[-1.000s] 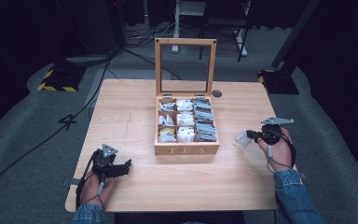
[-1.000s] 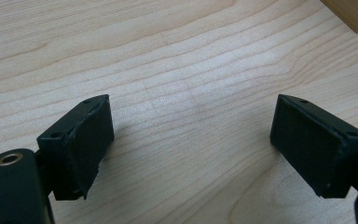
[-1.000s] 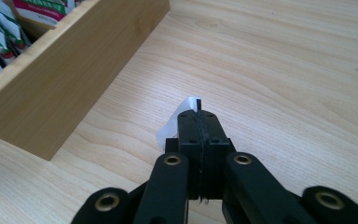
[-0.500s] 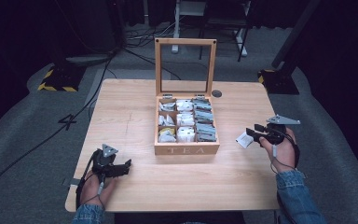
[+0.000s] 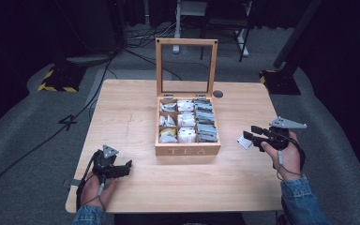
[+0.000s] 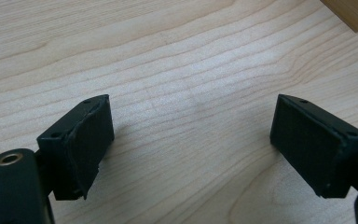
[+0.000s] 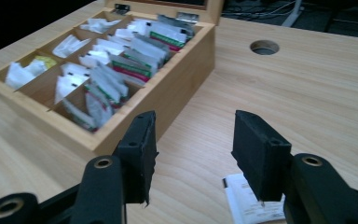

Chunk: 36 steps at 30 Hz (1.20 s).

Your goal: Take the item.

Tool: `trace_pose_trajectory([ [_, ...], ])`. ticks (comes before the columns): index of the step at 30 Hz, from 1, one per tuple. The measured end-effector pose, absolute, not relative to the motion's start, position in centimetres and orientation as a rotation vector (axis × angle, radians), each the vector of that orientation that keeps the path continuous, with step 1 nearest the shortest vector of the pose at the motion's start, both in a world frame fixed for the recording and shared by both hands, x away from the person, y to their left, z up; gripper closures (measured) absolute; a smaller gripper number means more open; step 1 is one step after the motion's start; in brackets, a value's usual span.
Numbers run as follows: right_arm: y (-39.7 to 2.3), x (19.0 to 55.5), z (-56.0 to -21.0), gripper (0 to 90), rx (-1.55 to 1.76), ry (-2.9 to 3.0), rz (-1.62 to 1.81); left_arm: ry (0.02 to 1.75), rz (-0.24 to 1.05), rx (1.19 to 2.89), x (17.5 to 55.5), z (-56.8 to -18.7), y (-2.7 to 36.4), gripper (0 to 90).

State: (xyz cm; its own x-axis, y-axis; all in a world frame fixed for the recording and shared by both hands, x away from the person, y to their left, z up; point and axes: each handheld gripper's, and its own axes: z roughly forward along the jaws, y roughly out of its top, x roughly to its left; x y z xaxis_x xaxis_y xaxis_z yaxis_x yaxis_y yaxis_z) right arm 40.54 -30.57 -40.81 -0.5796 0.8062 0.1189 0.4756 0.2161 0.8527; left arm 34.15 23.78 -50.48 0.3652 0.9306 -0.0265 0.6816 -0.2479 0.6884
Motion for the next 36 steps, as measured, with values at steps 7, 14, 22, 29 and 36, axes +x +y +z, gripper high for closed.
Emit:
trace_pose_trajectory([
  [7, -29.5, 39.0, -40.9, 48.4, 1.153, 2.185, 1.322, 1.390, 0.523, 2.016, 34.2, -50.5, 23.8, 13.6],
  [14, -28.8, 37.7, -41.4, 47.6, 1.133, 2.236, 1.323, 1.389, 0.523, 2.017, 34.2, -50.5, 23.8, 13.6],
  [22, -28.0, 36.6, -42.4, 46.6, 1.100, 2.286, 1.307, 1.389, 0.523, 2.016, 34.2, -50.5, 23.8, 13.6],
  [29, -27.2, 36.1, -44.2, 43.4, 1.089, 2.310, 1.295, 1.389, 0.524, 2.015, 34.2, -50.5, 23.8, 13.6],
  [36, -26.2, 36.4, -46.1, 39.7, 1.067, 2.353, 1.250, 1.389, 0.524, 2.015, 34.2, -50.5, 23.8, 13.6],
])
